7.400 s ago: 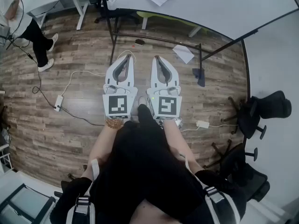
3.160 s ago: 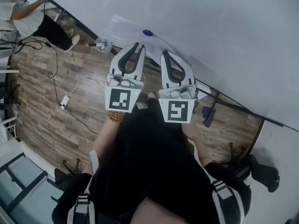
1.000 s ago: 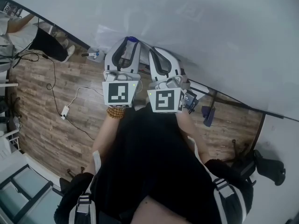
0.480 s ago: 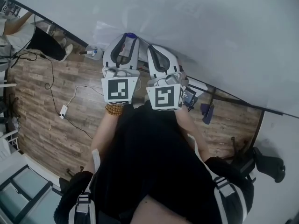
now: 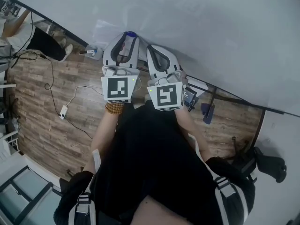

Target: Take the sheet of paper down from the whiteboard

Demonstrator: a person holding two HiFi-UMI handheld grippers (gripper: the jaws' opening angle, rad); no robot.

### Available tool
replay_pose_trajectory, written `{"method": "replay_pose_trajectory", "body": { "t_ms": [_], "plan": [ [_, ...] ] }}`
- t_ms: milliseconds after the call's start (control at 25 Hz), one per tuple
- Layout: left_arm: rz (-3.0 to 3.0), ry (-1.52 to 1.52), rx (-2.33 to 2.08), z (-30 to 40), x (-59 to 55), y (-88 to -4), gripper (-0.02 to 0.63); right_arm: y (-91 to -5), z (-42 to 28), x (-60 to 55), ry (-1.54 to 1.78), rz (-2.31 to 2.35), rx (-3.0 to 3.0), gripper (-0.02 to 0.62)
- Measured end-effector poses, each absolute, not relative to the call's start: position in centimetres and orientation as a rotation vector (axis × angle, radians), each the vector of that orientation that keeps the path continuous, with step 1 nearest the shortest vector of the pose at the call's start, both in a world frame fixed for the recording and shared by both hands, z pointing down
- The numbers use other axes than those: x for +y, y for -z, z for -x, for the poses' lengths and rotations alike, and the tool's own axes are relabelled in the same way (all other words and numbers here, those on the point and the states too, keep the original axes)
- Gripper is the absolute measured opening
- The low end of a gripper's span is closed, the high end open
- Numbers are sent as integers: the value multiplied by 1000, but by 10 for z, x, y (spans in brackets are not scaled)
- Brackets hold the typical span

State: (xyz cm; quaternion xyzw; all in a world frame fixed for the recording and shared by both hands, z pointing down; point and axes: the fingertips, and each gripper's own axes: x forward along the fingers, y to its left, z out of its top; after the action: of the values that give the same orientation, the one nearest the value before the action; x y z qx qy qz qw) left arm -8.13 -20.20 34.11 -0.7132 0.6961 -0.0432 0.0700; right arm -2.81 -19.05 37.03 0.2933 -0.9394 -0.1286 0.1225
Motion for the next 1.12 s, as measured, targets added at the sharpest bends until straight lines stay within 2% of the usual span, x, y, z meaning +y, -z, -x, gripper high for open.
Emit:
{"method": "replay_pose_trajectory", "body": {
  "t_ms": [1120],
  "plan": [
    [2153, 116, 2111, 84, -184, -350, 126, -376, 27, -186, 233, -870, -2793, -3]
  ]
}}
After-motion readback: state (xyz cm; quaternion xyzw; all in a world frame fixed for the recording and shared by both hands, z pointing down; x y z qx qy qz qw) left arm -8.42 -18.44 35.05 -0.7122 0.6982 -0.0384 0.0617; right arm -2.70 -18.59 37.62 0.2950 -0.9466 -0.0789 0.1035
